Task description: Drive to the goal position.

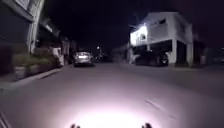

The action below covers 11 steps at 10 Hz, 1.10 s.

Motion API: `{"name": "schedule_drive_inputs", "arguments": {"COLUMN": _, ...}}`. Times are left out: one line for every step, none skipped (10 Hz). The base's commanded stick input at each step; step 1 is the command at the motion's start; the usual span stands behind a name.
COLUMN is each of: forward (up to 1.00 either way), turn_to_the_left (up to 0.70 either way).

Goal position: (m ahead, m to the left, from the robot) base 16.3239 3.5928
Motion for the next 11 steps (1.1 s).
{"name": "schedule_drive_inputs", "arguments": {"forward": 0.85, "turn_to_the_left": 0.00}}
{"name": "schedule_drive_inputs", "arguments": {"forward": 0.85, "turn_to_the_left": -0.22}}
{"name": "schedule_drive_inputs", "arguments": {"forward": 0.85, "turn_to_the_left": -0.34}}
{"name": "schedule_drive_inputs", "arguments": {"forward": 0.85, "turn_to_the_left": -0.31}}
{"name": "schedule_drive_inputs", "arguments": {"forward": 0.85, "turn_to_the_left": -0.21}}
{"name": "schedule_drive_inputs", "arguments": {"forward": 0.85, "turn_to_the_left": -0.02}}
{"name": "schedule_drive_inputs", "arguments": {"forward": 0.85, "turn_to_the_left": 0.00}}
{"name": "schedule_drive_inputs", "arguments": {"forward": 0.85, "turn_to_the_left": 0.00}}
{"name": "schedule_drive_inputs", "arguments": {"forward": 0.85, "turn_to_the_left": 0.00}}
{"name": "schedule_drive_inputs", "arguments": {"forward": 0.85, "turn_to_the_left": 0.00}}
{"name": "schedule_drive_inputs", "arguments": {"forward": 0.85, "turn_to_the_left": 0.00}}
